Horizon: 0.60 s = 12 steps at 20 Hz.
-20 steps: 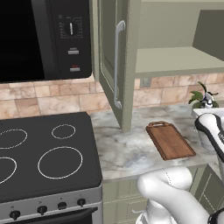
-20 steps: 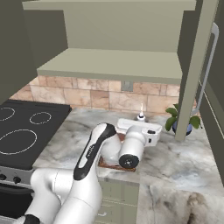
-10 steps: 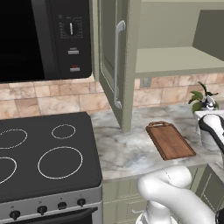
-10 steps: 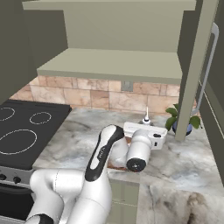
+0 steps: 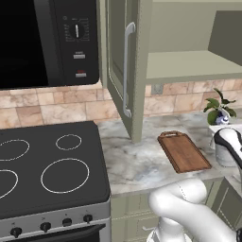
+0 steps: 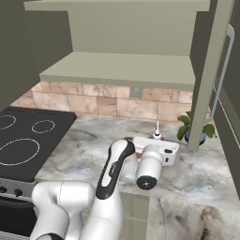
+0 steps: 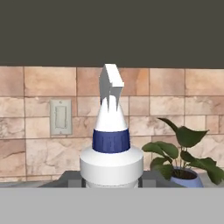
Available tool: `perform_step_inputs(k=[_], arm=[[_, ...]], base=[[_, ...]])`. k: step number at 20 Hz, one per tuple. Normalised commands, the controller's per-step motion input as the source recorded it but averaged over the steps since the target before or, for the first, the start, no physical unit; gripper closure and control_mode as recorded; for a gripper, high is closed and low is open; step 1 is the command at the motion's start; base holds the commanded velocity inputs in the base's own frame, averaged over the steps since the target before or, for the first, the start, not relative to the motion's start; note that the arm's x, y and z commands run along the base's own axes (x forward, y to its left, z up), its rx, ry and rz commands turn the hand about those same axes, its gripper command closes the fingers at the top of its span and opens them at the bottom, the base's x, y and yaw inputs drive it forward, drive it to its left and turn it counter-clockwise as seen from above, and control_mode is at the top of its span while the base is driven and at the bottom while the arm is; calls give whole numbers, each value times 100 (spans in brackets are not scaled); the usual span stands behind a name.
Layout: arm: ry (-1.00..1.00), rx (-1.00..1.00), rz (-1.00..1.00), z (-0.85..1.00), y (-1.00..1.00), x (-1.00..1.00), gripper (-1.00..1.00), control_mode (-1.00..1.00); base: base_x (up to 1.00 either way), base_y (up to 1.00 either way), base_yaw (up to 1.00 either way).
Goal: Grab the spray bottle from the cabinet, then place it next to the cutting board for sanitizing. Then grab the dish brush from the countertop next to the sink and place it next to the cutting board.
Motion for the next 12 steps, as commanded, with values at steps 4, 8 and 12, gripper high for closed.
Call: perform_step_inputs(k=[4, 8, 12], arm=[[0, 0, 0, -29, -7, 4, 100, -100], [0, 0, 0, -30, -11, 4, 100, -100], [0, 0, 0, -33, -8, 6, 100, -100]], base=[[0, 0, 0], [0, 0, 0], [0, 0, 0]])
